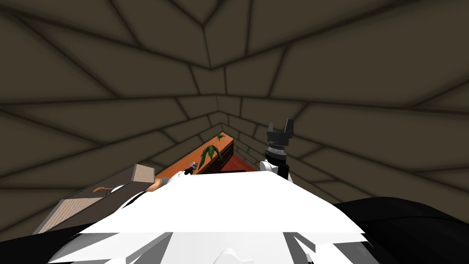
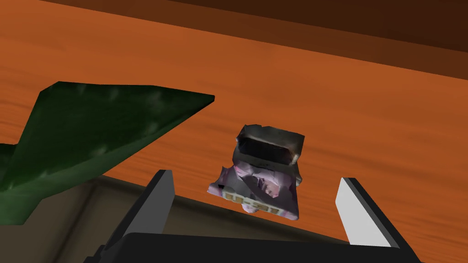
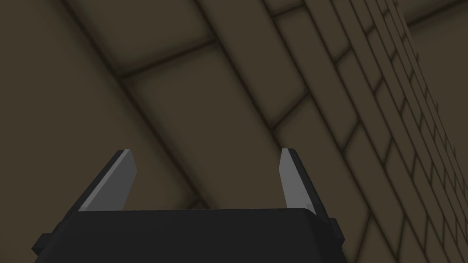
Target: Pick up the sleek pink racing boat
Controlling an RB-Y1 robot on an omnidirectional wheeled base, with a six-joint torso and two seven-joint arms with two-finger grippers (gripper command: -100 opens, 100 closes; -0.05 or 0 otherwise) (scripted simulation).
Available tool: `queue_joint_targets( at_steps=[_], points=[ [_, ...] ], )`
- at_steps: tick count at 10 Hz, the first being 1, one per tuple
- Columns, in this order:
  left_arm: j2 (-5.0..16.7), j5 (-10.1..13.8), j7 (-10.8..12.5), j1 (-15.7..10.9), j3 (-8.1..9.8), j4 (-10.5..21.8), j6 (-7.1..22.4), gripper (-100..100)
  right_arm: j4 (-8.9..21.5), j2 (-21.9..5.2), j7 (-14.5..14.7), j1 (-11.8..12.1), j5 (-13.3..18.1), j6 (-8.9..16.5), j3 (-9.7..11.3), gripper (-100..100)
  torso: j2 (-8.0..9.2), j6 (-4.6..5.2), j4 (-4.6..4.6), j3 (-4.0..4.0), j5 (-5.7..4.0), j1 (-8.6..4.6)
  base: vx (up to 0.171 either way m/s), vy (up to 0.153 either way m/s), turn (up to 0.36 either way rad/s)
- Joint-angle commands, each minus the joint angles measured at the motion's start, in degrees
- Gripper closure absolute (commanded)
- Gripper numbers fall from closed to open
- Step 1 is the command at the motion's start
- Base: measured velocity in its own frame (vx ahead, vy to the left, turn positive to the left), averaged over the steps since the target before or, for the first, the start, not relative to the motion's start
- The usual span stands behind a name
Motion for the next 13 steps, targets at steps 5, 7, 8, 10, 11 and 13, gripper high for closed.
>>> queue_joint_targets(
  at_steps=[5, 7, 8, 10, 11, 13],
  points=[
    [3.1, -2.8, 4.2, 3.9, 3.50, 5.9, -8.8, -100, 0.0, 0.0, 0.0, 0.0, 0.0, 0.0, 0.0, 0, -0.27, 0.03, -0.06, -0.15, -0.05, -0.24, 0.066, -0.055, -0.138],
    [3.1, -2.8, 4.2, 3.9, 3.50, 5.9, -8.8, -100, 0.0, 0.0, 0.0, 0.0, 0.0, 0.0, 0.0, 0, -0.13, -0.02, -0.04, -0.08, -0.02, -0.11, 0.017, -0.009, 0.013],
    [4.2, -3.7, 5.6, 5.1, 4.69, 7.6, -10.6, -100, 0.0, 0.0, 0.0, 0.0, 0.0, 0.0, 0.0, 0, -0.06, 0.01, -0.01, -0.04, -0.01, -0.05, 0.029, -0.037, -0.179],
    [4.2, -3.7, 5.6, 5.1, 4.69, 5.3, -10.6, -100, 0.0, 0.0, 0.0, 0.0, 0.0, 0.0, 0.0, 0, -0.15, 0.03, -0.02, -0.08, -0.03, -0.15, 0.035, -0.024, -0.033],
    [4.2, -3.7, 5.6, 5.1, 4.69, 7.8, -11.8, -100, 0.0, 0.0, 0.0, 0.0, 0.0, 0.0, 0.0, 0, -0.13, 0.00, -0.03, -0.08, -0.02, -0.09, 0.012, 0.000, 0.011],
    [5.2, -4.7, 7.0, 6.4, 5.88, 10.0, -14.7, -100, 0.0, 0.0, 0.0, 0.0, 0.0, 0.0, 0.0, 0, -0.09, 0.01, -0.02, -0.05, -0.02, -0.12, 0.040, -0.033, -0.127]
  ],
)
